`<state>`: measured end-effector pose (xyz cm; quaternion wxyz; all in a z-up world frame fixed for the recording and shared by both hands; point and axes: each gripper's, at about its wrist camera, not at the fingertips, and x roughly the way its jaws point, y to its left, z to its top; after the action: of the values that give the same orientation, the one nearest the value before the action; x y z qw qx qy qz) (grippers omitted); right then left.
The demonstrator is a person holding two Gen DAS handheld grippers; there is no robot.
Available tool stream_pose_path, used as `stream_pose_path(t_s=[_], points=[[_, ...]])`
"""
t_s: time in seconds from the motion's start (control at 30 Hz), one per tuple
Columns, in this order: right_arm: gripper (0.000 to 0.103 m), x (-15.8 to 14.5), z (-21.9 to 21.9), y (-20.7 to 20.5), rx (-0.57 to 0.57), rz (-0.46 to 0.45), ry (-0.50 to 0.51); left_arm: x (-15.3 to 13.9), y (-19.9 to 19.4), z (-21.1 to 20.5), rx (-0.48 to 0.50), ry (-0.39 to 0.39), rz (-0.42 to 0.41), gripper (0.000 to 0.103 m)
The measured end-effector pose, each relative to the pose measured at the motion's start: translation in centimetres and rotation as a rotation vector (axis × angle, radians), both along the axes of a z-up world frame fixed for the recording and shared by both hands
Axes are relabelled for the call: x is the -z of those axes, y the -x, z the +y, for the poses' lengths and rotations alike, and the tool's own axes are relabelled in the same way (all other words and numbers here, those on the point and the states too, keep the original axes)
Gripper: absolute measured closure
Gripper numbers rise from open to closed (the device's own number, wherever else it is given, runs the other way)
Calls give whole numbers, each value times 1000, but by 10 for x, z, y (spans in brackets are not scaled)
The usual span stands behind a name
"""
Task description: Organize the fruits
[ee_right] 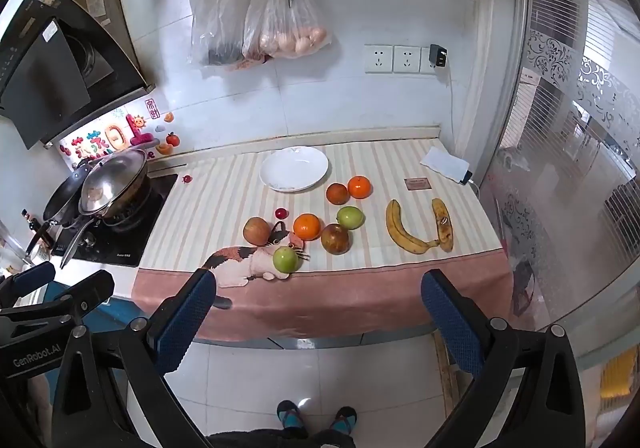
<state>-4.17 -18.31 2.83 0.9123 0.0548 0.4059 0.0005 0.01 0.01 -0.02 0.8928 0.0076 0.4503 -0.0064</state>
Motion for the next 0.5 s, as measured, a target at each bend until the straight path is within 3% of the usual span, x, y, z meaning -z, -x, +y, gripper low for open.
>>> stream_pose_path(t_s=[0.5], points=[[0, -2, 7, -3, 0, 7, 1, 0, 0, 1, 0, 4, 0, 0]])
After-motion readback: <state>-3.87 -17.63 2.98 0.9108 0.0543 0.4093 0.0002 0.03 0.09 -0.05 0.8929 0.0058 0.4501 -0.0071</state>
